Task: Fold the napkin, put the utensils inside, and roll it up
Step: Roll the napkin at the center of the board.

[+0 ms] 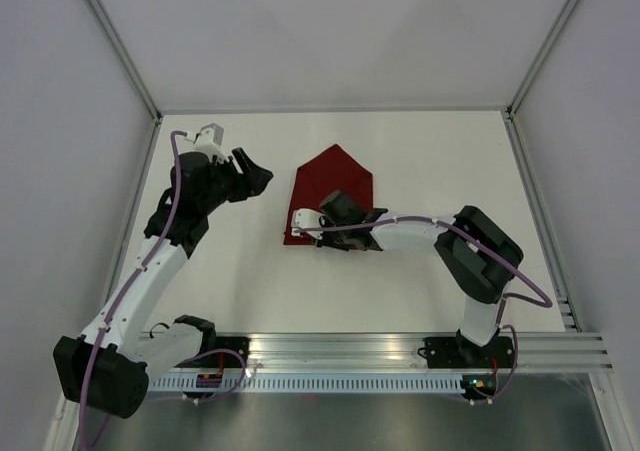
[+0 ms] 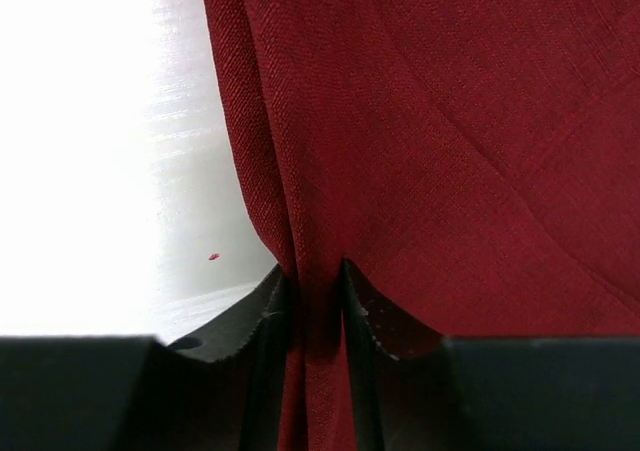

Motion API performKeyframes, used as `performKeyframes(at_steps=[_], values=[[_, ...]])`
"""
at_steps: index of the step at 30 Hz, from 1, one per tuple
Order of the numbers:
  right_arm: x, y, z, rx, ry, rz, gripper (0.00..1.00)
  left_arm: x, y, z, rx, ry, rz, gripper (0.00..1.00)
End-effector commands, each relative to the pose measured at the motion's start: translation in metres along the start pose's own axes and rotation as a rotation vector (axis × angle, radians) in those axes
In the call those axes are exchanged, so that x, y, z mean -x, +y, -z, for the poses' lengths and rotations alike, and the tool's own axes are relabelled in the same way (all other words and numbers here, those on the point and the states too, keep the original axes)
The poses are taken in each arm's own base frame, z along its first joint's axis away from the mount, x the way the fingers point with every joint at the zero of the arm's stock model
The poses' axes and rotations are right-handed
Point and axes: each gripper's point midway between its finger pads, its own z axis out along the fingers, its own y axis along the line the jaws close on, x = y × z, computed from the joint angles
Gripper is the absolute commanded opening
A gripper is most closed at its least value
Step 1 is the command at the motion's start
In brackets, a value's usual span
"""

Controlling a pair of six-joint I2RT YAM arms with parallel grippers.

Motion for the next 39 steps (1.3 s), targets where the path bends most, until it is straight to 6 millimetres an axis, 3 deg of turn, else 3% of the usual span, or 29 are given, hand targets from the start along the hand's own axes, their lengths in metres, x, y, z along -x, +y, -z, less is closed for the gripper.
performKeyframes(at_steps=[1, 5, 6, 7, 17, 21, 23, 28, 31, 35, 39], values=[[-0.041, 0.032, -0.008, 0.159, 0.141, -0.019, 0.30, -0.001, -0.005, -0.002, -0.041, -0.004, -0.042, 0.66], [-0.047, 0.039, -0.007, 0.247, 0.167, -0.053, 0.23, -0.003, -0.008, -0.002, -0.052, -0.007, -0.049, 0.66], [-0.040, 0.039, -0.007, 0.279, 0.147, -0.064, 0.20, -0.005, -0.009, -0.002, -0.054, -0.006, -0.054, 0.66], [-0.050, 0.042, -0.005, 0.313, 0.178, -0.089, 0.19, -0.005, -0.011, -0.001, -0.058, -0.009, -0.056, 0.66], [-0.057, 0.049, 0.011, 0.574, 0.182, -0.208, 0.12, -0.027, -0.024, -0.004, -0.045, -0.027, -0.155, 0.63], [-0.057, 0.043, 0.018, 0.643, 0.190, -0.258, 0.11, -0.036, -0.043, 0.002, -0.105, -0.049, -0.204, 0.62], [-0.060, 0.041, 0.018, 0.674, 0.189, -0.283, 0.11, -0.041, -0.036, 0.002, -0.089, -0.055, -0.219, 0.61], [-0.068, 0.037, 0.020, 0.742, 0.211, -0.332, 0.10, -0.049, -0.045, 0.011, -0.148, -0.088, -0.281, 0.58], [-0.074, 0.034, 0.019, 0.765, 0.220, -0.355, 0.10, -0.067, -0.043, 0.011, -0.157, -0.059, -0.333, 0.58], [-0.079, 0.031, 0.017, 0.775, 0.225, -0.375, 0.09, -0.081, -0.058, 0.011, -0.204, -0.083, -0.415, 0.57], [-0.083, 0.028, 0.016, 0.781, 0.235, -0.391, 0.09, -0.101, -0.063, 0.003, -0.216, -0.070, -0.534, 0.63]])
